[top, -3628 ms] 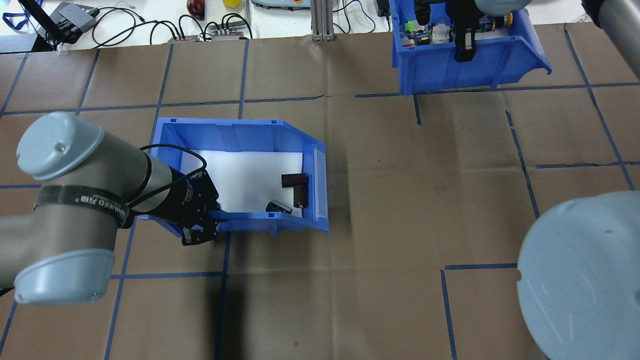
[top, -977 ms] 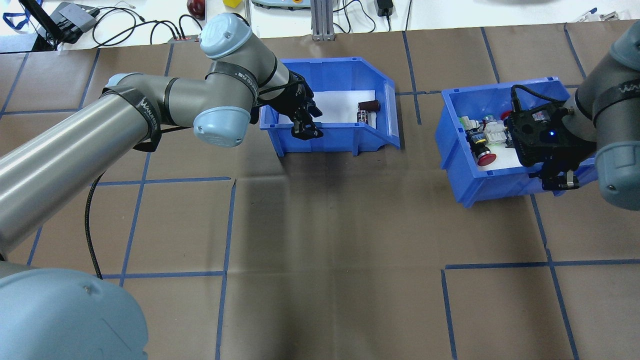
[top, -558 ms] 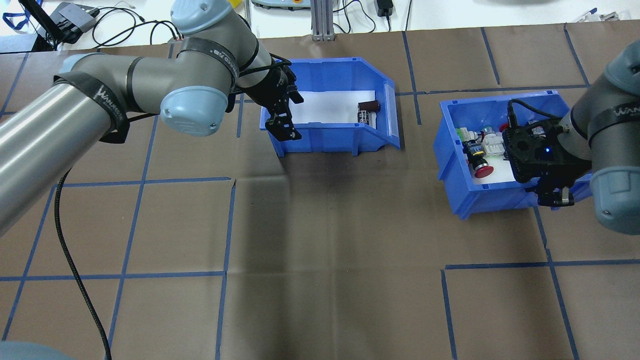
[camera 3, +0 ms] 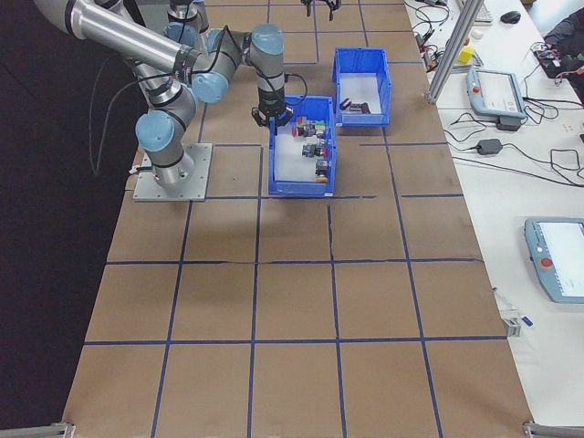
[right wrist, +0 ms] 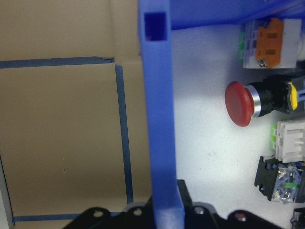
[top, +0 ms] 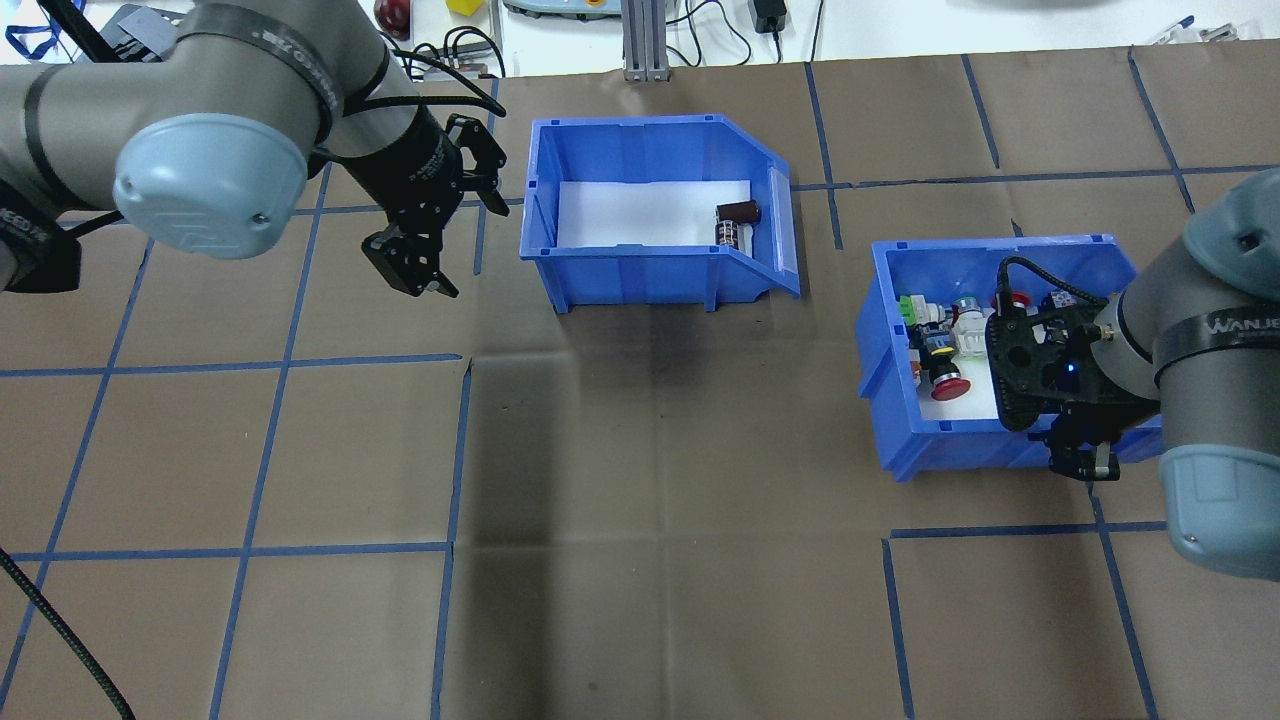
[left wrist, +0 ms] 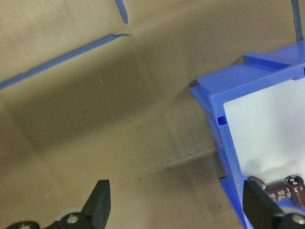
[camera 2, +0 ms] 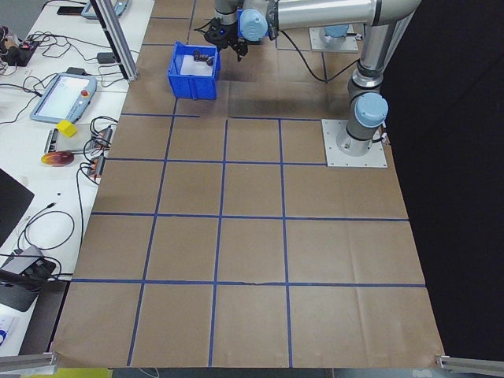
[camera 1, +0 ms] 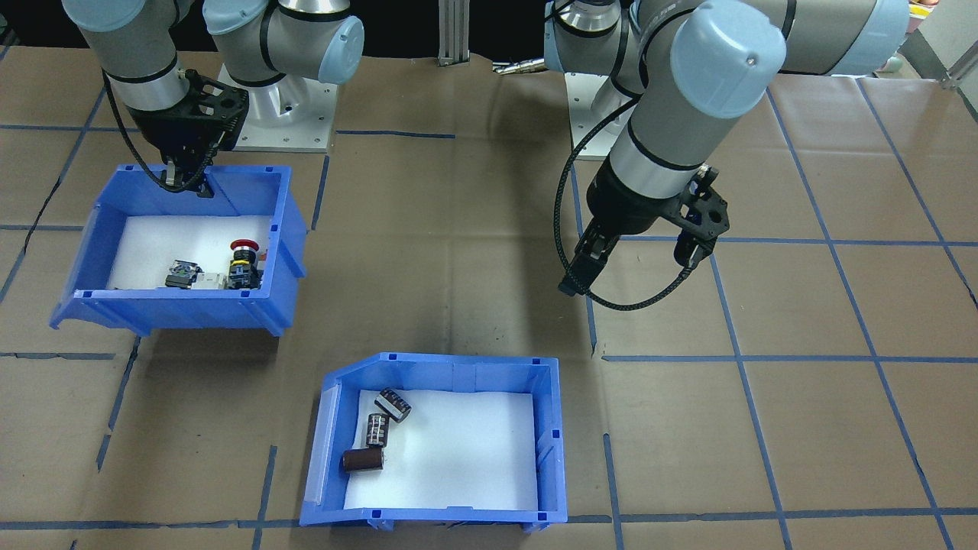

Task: Place battery box in front

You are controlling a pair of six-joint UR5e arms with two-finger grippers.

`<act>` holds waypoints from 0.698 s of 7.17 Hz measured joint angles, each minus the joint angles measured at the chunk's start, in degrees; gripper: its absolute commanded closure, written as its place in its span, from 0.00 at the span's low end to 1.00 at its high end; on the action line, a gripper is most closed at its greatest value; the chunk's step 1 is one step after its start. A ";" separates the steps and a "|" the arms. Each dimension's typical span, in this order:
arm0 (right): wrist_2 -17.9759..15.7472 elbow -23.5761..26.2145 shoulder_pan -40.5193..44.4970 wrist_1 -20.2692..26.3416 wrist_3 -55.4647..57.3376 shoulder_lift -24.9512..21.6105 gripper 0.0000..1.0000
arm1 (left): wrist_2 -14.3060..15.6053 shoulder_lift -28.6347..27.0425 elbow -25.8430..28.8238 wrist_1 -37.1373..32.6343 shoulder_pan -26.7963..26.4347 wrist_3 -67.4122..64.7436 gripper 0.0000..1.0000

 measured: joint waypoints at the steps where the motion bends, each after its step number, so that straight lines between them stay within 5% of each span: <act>1: 0.18 0.49 2.41 -0.01 1.00 -0.60 0.93 | 2.68 2.08 -0.02 -2.80 1.05 8.45 0.01; 3: 0.27 0.81 9.24 0.04 6.06 -0.87 0.93 | 4.91 5.19 1.00 -10.16 1.53 24.46 0.01; 5: 0.24 1.13 17.65 0.10 15.54 -0.59 0.93 | 3.29 8.57 1.19 -12.68 1.17 44.52 0.01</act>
